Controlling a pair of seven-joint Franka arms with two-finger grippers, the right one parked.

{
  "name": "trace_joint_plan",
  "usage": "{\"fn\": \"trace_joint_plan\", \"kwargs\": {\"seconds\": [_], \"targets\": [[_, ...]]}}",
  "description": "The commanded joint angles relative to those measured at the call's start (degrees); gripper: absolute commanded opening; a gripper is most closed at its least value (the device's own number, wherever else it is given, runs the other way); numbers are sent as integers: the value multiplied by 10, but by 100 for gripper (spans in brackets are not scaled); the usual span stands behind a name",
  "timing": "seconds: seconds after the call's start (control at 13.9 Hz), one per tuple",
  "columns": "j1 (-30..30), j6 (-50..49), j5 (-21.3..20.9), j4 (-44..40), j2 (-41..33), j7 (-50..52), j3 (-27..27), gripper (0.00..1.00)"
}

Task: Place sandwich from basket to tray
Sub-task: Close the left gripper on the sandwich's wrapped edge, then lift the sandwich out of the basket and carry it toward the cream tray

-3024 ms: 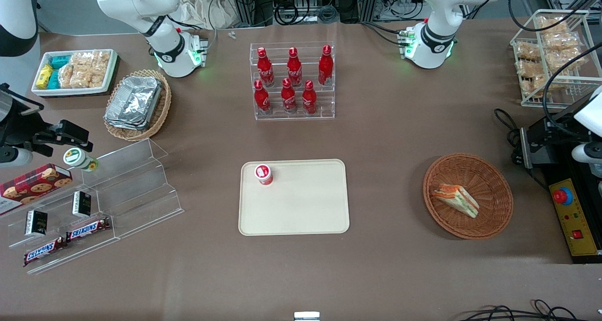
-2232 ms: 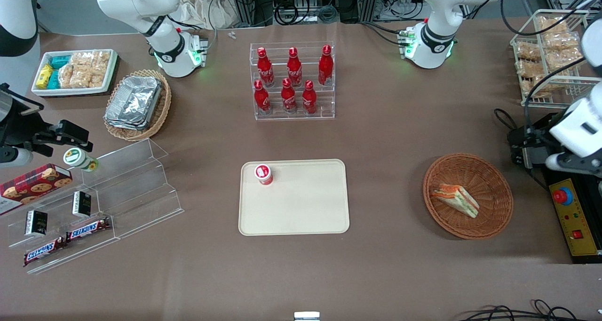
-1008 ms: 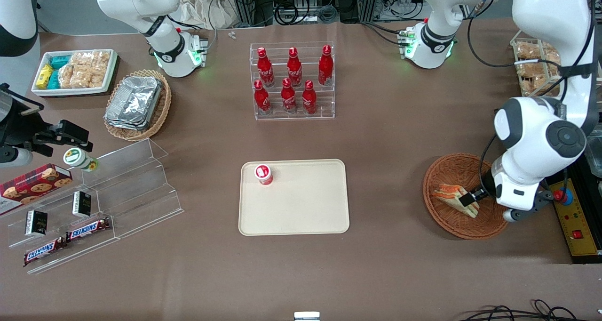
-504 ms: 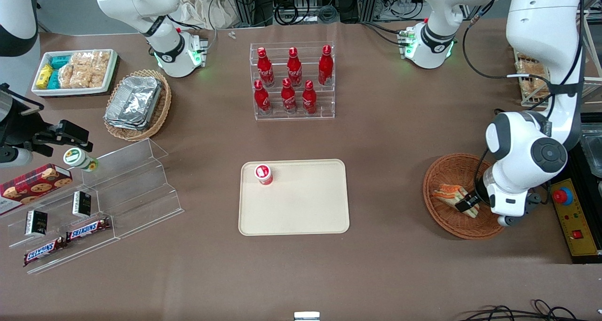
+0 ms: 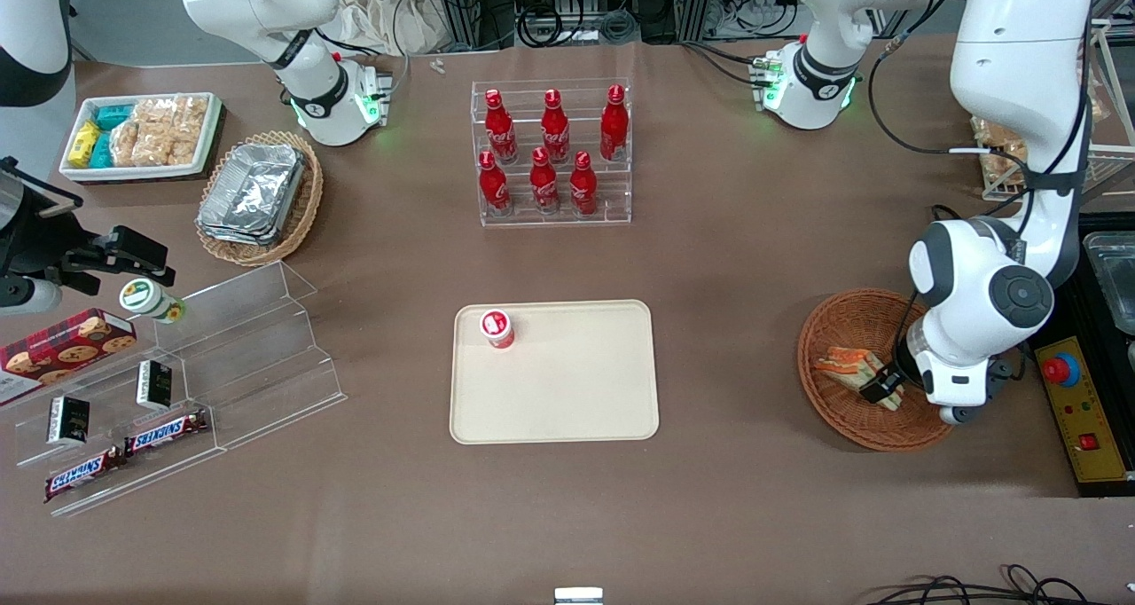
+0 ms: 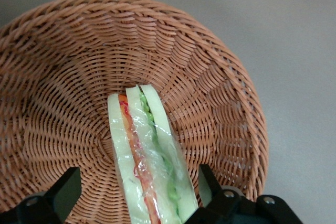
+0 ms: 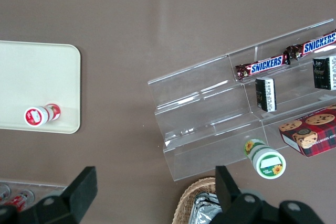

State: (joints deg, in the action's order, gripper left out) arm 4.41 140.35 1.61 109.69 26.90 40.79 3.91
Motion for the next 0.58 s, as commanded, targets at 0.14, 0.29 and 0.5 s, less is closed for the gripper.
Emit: {"fn": "trace_joint_plan", "kwargs": {"seconds": [0.14,0.29,0.5], "targets": [[2,39,6,21,3,17,-1,98],[2,41,4,21,5,30,-1,86],[2,44,4,20,4,38,-2,51]]}}
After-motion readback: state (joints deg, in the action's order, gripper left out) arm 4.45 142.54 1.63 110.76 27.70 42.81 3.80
